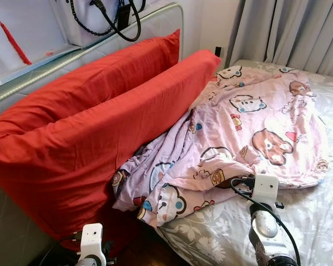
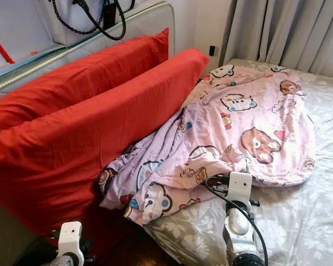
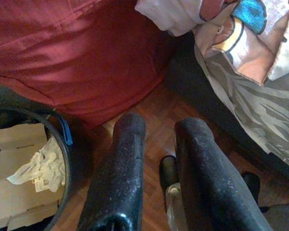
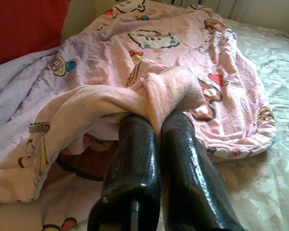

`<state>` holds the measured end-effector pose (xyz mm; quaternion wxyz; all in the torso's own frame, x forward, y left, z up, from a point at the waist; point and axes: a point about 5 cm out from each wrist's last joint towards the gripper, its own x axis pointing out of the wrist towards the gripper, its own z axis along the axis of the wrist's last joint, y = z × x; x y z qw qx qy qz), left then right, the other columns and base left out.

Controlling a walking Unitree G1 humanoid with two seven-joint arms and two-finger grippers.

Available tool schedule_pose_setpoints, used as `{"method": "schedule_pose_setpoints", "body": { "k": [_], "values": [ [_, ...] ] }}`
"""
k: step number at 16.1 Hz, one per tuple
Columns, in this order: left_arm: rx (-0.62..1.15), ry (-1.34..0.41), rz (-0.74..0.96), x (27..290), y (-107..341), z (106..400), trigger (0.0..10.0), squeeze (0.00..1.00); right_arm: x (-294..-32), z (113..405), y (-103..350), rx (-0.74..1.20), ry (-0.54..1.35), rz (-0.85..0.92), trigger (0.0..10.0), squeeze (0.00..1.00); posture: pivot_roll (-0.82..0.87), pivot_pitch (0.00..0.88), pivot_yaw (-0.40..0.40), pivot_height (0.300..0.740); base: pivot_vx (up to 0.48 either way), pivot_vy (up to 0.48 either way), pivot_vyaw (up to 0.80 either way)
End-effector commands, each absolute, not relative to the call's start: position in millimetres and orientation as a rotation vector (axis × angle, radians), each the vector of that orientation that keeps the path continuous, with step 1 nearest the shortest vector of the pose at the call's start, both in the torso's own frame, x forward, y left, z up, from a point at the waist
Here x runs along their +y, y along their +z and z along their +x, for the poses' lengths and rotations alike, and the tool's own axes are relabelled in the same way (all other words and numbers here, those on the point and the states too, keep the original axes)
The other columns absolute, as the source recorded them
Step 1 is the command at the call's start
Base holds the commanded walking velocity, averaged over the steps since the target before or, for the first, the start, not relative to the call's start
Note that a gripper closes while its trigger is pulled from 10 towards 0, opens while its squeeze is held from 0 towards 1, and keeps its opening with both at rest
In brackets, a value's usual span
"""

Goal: Clean up the room

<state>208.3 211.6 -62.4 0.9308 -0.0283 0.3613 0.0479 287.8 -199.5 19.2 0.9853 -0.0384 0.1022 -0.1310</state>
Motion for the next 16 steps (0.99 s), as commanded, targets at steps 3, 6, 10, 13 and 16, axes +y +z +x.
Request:
{"method": "schedule_pose_setpoints", "body": {
  "k": [3,6,10,13,16],
  "values": [
    [0.781,0.105,-0.059,213.8,-67.9,199.0,10.0,0.00,-197.3,288.0,20.8,0.190,-0.257,-0.081,10.0,0.00,-0.01,0.060,0.045,0.740,0.000,0.000,0.00],
    [0.782,0.104,-0.059,214.0,-68.1,198.5,10.0,0.00,-197.2,287.9,20.8,0.190,-0.258,-0.080,10.0,0.00,-0.01,0.061,0.046,0.740,0.000,0.000,0.00],
    [0.785,0.103,-0.061,213.8,-68.7,197.6,10.0,0.00,-198.1,287.6,20.8,0.189,-0.267,-0.083,10.0,0.00,-0.01,0.062,0.046,0.740,-0.125,0.000,0.00],
    [0.790,0.103,-0.062,213.6,-69.4,196.5,10.0,0.00,-199.0,287.5,20.8,0.190,-0.274,-0.084,10.0,0.00,-0.01,0.062,0.046,0.740,-0.269,0.000,0.00],
    [0.793,0.102,-0.062,214.0,-69.9,195.5,10.0,0.00,-199.9,287.2,20.8,0.190,-0.279,-0.085,10.0,0.00,-0.01,0.061,0.046,0.740,-0.281,0.000,0.00]
  ]
}}
